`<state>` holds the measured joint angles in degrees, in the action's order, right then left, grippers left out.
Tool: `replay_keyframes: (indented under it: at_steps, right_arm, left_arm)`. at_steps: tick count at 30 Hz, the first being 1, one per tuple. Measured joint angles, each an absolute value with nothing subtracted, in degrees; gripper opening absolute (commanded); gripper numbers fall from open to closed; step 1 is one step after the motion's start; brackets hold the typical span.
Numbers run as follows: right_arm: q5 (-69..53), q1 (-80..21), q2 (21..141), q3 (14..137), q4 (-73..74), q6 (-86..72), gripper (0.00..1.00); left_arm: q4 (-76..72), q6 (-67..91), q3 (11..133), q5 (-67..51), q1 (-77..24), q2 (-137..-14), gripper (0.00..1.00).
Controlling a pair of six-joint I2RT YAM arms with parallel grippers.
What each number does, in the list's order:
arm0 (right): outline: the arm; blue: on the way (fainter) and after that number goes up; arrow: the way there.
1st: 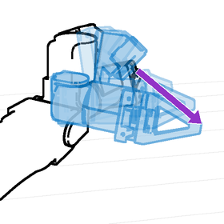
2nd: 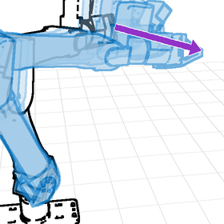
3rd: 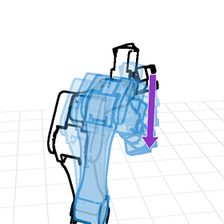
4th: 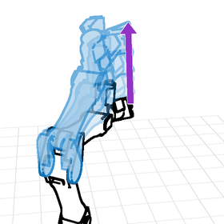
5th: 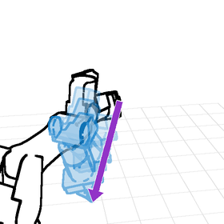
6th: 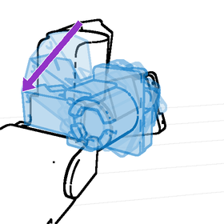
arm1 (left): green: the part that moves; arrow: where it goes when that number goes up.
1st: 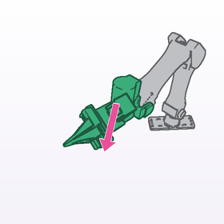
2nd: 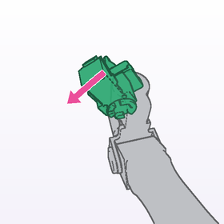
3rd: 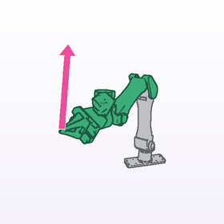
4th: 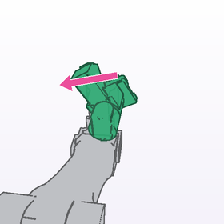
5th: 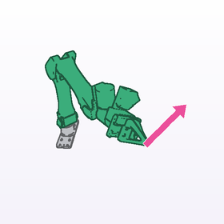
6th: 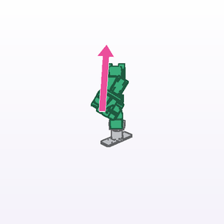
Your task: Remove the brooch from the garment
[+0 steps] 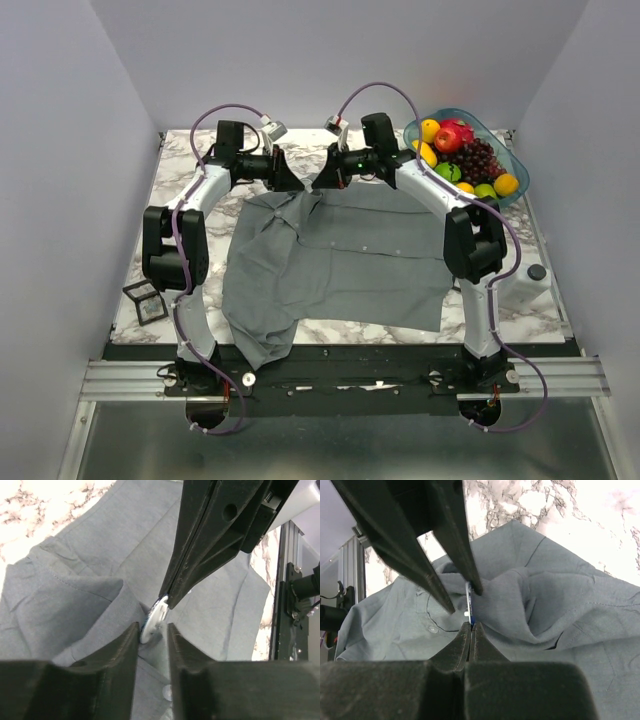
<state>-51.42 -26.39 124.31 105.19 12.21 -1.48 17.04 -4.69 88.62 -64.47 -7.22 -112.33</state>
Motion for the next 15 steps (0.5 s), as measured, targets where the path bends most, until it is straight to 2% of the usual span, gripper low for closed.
replay_keyframes:
  at_steps: [6, 15]
  right_arm:
    - [-51.5, -26.2, 124.3, 105.9, 13.1, -1.5, 0.0]
    - [-51.5, -26.2, 124.3, 105.9, 13.3, -1.5, 0.01]
  left_arm:
    - [14.1, -1.0, 88.6, -66.2, -6.8, -113.5, 0.32]
    - [12.9, 1.9, 88.6, -66.9, -6.8, -114.3, 0.32]
